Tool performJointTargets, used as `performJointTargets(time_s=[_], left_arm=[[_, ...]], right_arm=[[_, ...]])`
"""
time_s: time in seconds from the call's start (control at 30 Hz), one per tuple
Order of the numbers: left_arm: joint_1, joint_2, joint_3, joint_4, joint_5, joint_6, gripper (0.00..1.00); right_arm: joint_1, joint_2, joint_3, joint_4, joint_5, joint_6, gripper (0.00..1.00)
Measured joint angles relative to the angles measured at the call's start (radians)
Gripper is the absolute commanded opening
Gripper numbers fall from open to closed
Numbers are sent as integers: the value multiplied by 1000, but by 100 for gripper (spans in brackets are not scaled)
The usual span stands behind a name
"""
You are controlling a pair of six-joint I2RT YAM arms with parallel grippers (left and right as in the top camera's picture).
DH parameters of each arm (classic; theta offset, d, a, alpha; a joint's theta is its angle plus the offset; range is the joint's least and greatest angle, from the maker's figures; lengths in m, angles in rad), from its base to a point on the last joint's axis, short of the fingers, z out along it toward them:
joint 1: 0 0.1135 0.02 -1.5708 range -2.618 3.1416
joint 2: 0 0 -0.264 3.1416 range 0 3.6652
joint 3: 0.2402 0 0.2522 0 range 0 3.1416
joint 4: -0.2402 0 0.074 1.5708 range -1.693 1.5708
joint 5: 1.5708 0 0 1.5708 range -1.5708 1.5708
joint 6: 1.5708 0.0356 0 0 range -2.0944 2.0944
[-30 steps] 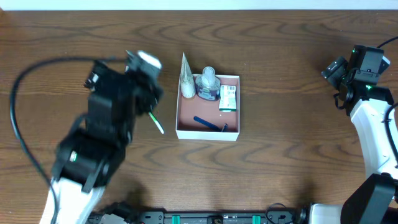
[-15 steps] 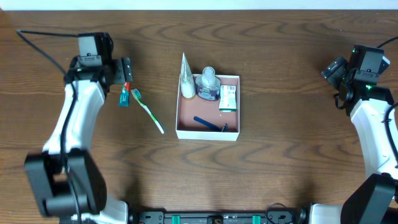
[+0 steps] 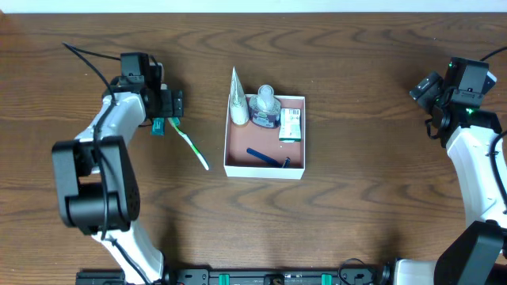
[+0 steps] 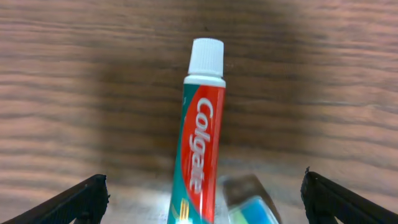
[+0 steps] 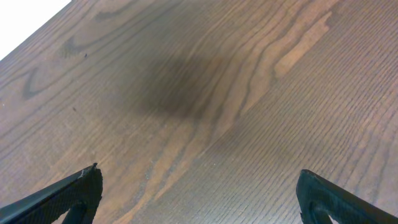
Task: Pack container
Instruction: 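Grasp the red Colgate toothpaste tube with the left gripper and lift, then carry the toothpaste over the box and lay it inside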
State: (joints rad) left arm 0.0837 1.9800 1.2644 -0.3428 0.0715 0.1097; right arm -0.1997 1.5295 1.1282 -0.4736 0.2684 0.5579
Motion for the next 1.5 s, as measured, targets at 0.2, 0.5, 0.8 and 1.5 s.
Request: performJointTargets(time_s=[0.2, 0.5, 0.8, 1.5], left_arm=[[1, 46, 0, 32, 12, 2, 79], [0, 44, 2, 24, 19, 16, 6], [0, 20, 7, -30, 19, 19, 6], [-316, -778, 19, -282, 426, 454, 8]], right_arm=[[0, 0, 0, 0, 0, 0, 99], [0, 0, 0, 0, 0, 0, 99], [0, 0, 0, 0, 0, 0, 99], [0, 0, 0, 0, 0, 0, 99]])
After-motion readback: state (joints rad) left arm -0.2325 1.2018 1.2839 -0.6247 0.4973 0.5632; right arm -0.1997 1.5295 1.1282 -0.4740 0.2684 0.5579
